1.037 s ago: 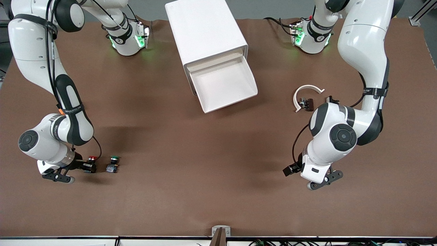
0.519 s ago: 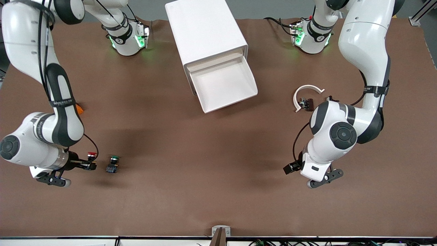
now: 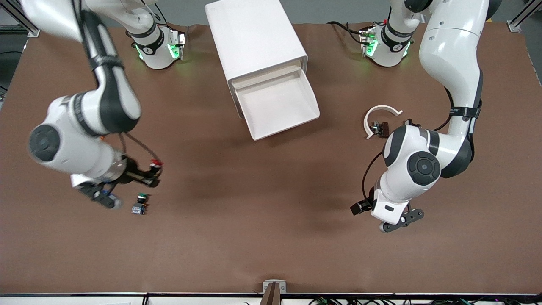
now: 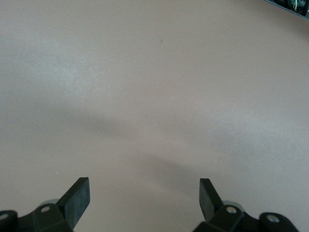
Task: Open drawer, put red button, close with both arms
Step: 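Carry the red button over the open drawer with the right gripper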
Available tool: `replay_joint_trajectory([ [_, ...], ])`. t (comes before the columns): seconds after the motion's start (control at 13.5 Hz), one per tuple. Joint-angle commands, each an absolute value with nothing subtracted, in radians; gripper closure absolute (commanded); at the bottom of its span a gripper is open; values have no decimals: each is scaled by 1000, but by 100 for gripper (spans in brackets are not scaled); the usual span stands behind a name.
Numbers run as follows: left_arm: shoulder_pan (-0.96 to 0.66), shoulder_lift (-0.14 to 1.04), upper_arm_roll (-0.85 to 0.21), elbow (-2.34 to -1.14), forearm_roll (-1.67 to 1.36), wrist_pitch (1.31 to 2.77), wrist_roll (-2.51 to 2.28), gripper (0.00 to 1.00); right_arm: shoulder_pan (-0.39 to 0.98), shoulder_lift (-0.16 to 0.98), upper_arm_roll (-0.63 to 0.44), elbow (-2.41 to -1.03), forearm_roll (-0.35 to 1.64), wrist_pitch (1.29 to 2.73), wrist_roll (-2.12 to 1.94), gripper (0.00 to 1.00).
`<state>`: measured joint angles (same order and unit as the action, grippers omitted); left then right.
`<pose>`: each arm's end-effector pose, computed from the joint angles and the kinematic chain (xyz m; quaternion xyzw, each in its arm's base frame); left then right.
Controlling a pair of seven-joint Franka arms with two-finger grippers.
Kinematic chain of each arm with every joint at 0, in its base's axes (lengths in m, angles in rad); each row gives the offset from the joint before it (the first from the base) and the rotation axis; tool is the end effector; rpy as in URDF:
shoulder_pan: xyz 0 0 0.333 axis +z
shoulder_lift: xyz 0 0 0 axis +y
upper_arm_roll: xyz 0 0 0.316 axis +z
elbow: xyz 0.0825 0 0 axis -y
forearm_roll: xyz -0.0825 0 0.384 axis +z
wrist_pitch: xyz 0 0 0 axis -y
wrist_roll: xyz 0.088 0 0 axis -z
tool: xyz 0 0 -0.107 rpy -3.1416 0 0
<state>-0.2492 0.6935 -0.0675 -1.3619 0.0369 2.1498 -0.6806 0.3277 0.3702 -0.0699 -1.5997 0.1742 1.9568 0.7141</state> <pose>0.7083 -0.2190 0.3200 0.9824 0.1802 0.0396 0.0276 0.6378 0.1854 0.4175 -0.9644 0.2557 0.0368 0.0572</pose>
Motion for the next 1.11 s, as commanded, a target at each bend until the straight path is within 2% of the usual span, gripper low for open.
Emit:
replay_joint_trajectory([
  [0.0, -247, 670, -71, -1385, 44, 2163, -676, 0, 487, 296, -86, -1671, 178, 1976, 962, 100],
  [0.22, -250, 670, -71, -1385, 44, 2164, -683, 0, 664, 295, -86, -1661, 108, 1990, 1229, 100],
  [0.59, -270, 661, -71, -1387, 43, 2163, -739, 0, 880, 307, -84, -1667, -37, 2013, 1543, 100],
  [1.04, -325, 660, -71, -1390, 46, 2163, -867, 0, 992, 328, -84, -1674, -43, 2040, 1729, 100],
])
